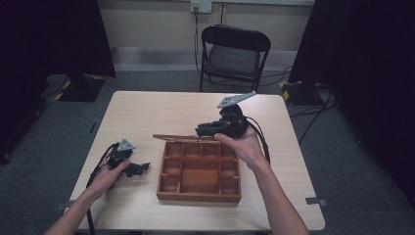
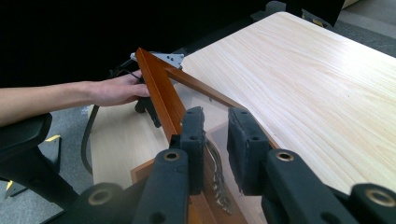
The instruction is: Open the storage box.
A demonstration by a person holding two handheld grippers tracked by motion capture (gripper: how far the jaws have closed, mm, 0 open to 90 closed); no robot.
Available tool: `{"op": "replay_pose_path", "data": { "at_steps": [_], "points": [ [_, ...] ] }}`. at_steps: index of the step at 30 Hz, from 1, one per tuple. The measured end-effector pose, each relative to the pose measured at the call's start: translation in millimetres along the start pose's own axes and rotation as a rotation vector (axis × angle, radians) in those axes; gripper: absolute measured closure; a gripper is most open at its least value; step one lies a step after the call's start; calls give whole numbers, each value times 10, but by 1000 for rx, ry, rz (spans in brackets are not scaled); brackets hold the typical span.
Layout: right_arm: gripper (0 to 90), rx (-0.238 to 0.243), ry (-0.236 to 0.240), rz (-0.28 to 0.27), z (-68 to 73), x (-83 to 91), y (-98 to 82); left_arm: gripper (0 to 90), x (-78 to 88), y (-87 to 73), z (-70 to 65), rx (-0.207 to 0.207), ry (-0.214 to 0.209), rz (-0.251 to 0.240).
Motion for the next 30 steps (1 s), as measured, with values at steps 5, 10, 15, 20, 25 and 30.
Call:
{"op": "replay_pose_path", "data": {
  "at_steps": [5, 10, 15, 20, 25, 30],
  "points": [
    [768, -1, 1, -2, -2, -1, 0, 6, 0, 0, 0, -1, 0, 1],
    [768, 0, 2, 1, 0, 0, 0, 6, 0, -1, 1, -2, 0, 1],
    [769, 1, 1, 1, 0, 0, 1, 6, 0, 0, 0, -1, 0, 1],
    [771, 2, 1, 2, 2, -1, 0, 6, 0, 0, 0, -1, 0, 1],
    [777, 3, 4, 8, 8, -2, -3, 6, 0, 0, 1, -2, 0, 1],
    [778, 2, 5, 10, 11, -2, -5, 6, 0, 0, 0, 0, 0, 0]
  ]
}}
Point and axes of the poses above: each handheld gripper's, and its own axes: x roughly backward along the jaws, y roughly out of its top, z roughly to its left, the point moved 5 cm from there along -x, roughly forward along the jaws, and after that the axes turned 12 degrees about -x, right-handed, at the moved point
